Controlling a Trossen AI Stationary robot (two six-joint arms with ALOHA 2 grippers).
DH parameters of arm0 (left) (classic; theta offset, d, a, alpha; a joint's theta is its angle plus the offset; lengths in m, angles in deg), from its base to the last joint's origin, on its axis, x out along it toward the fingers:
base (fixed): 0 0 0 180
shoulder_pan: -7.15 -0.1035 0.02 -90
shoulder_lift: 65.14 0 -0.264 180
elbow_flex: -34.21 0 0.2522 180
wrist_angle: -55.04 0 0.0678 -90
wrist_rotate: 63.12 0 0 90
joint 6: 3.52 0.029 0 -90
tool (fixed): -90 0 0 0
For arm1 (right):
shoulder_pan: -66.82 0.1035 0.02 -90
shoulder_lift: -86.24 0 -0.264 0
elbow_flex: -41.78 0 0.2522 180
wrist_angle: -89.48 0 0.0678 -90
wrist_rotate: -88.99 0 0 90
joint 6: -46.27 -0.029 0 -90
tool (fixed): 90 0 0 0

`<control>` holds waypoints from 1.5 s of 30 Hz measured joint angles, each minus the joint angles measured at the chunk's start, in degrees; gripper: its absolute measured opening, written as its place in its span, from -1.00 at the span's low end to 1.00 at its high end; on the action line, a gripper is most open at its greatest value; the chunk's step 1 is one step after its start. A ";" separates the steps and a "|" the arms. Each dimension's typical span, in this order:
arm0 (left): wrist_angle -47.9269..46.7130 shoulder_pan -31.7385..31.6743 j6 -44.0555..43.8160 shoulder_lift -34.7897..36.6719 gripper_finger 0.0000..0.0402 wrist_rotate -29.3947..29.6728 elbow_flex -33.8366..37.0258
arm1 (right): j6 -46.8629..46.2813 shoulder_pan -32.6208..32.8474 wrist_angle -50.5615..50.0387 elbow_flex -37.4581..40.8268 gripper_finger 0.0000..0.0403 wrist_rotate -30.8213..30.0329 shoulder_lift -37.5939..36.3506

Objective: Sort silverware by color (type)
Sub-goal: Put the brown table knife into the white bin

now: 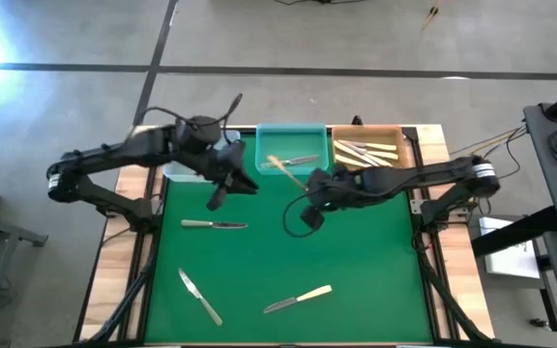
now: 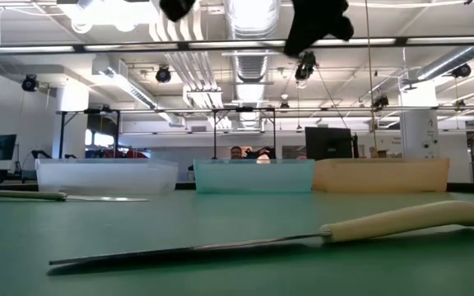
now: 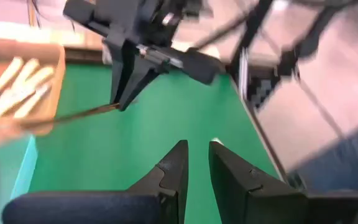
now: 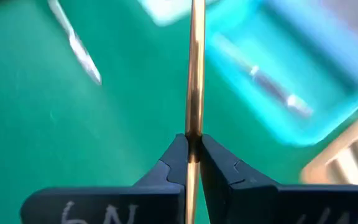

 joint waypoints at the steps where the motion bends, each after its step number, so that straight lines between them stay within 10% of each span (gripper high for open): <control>1: 5.29 0.04 -1.73 -0.17 -0.77 0.13 2.29 | 1.02 -0.01 0.22 0.00 -0.94 -0.97 -1.17; 11: 54.15 0.11 -11.90 -4.08 -0.77 5.09 15.73 | 9.91 0.00 2.00 0.00 -0.94 -5.35 -7.32; 27: 55.47 0.51 -24.41 -6.25 -0.70 9.50 15.60 | 16.24 -2.78 0.18 0.17 -0.94 -5.12 -11.54; 45: 54.98 -1.72 -23.00 -7.31 0.10 14.27 15.60 | 15.96 -3.75 9.45 -0.09 -0.94 -4.61 -10.78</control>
